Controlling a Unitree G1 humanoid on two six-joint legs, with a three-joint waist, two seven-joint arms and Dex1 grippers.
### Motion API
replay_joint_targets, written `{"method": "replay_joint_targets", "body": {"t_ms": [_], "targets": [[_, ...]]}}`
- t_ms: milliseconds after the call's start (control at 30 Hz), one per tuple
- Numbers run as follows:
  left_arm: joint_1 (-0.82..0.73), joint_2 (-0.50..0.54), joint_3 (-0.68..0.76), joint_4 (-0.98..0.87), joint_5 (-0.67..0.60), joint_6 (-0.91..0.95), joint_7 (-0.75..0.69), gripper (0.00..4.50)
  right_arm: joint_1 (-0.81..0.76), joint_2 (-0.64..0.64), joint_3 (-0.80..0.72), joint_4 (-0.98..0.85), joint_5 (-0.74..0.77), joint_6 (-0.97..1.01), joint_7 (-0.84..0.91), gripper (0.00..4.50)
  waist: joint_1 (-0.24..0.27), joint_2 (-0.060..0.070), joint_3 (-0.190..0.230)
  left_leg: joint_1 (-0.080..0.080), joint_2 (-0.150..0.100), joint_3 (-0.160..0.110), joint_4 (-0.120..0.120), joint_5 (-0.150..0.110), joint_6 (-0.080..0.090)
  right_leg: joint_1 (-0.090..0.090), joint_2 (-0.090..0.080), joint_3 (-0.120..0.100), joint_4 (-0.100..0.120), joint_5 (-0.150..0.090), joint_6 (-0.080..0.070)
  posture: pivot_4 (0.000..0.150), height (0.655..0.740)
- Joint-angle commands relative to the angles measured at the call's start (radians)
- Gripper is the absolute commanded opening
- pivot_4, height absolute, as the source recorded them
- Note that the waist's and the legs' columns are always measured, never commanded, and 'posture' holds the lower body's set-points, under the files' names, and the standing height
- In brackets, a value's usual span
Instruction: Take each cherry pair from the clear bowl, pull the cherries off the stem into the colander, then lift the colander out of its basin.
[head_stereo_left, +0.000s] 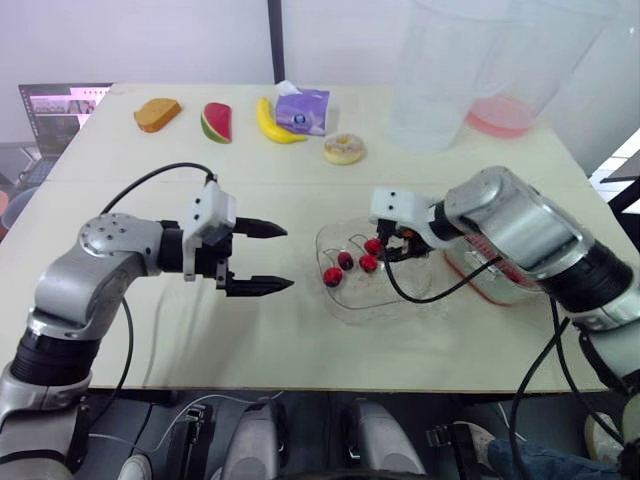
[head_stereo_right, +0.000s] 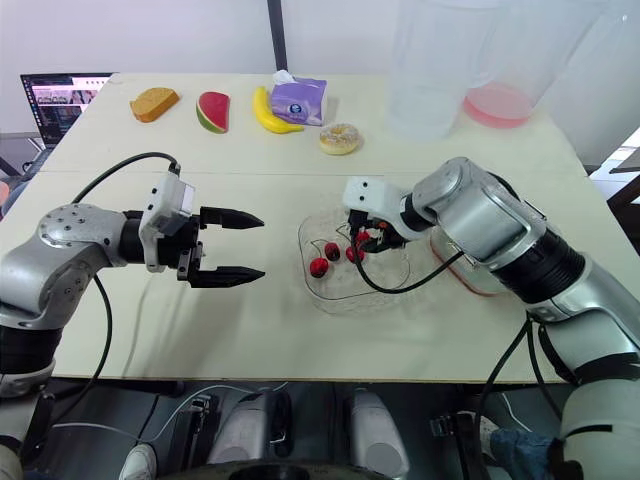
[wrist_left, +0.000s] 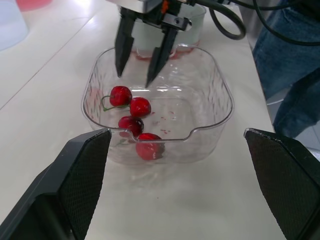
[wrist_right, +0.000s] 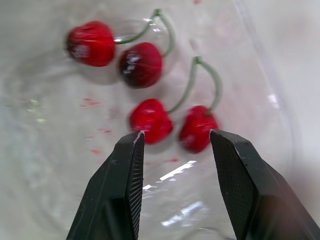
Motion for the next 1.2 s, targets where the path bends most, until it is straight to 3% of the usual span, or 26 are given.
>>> {"method": "replay_joint_targets", "body": {"t_ms": [33, 467, 867, 967, 1000, 1200], "targets": [[-0.005, 0.004, 0.015, -0.03, -0.013, 0.001, 0.007, 4.5, -0.02, 0.015, 0.009, 0.031, -0.074, -0.053, 0.018, 2.18, 0.0, 0.0, 0.0, 0.0, 0.0, 0.0, 0.0, 0.0, 0.0, 0.0, 0.0, 0.0, 0.0, 0.0, 0.0, 0.15, 0.74], [0.008, 0.013, 0.031, -0.058, -0.037, 0.034, 0.023, 4.5, 0.026, 0.086, 0.036, 0.083, -0.236, -0.14, 0.068, 2.18, 0.0, 0.0, 0.0, 0.0, 0.0, 0.0, 0.0, 0.0, 0.0, 0.0, 0.0, 0.0, 0.001, 0.0, 0.0, 0.15, 0.74], [0.0, 0.017, 0.029, -0.053, -0.037, 0.04, 0.027, 4.5, 0.077, 0.121, 0.006, 0.09, -0.292, -0.142, 0.09, 2.18, 0.0, 0.0, 0.0, 0.0, 0.0, 0.0, 0.0, 0.0, 0.0, 0.0, 0.001, 0.0, 0.001, 0.0, 0.0, 0.15, 0.74], [-0.005, 0.016, 0.026, -0.049, -0.035, 0.038, 0.026, 4.5, 0.082, 0.124, -0.004, 0.08, -0.297, -0.136, 0.094, 0.91, 0.0, 0.0, 0.0, 0.0, 0.0, 0.0, 0.0, 0.0, 0.0, 0.0, 0.001, 0.0, 0.001, 0.0, 0.0, 0.15, 0.74], [-0.007, 0.015, 0.025, -0.048, -0.036, 0.039, 0.026, 4.5, 0.084, 0.124, -0.012, 0.066, -0.292, -0.124, 0.097, 0.7, 0.0, 0.0, 0.0, 0.0, 0.0, 0.0, 0.0, 0.0, 0.0, 0.0, 0.001, 0.0, 0.001, 0.0, 0.0, 0.15, 0.74], [-0.02, 0.012, 0.022, -0.041, -0.039, 0.043, 0.023, 4.5, 0.092, 0.096, -0.062, -0.041, -0.265, -0.047, 0.126, 0.46, 0.001, 0.0, 0.0, 0.0, 0.0, 0.0, 0.0, 0.0, 0.0, 0.0, 0.001, 0.0, 0.001, 0.0, 0.0, 0.15, 0.74]]}}
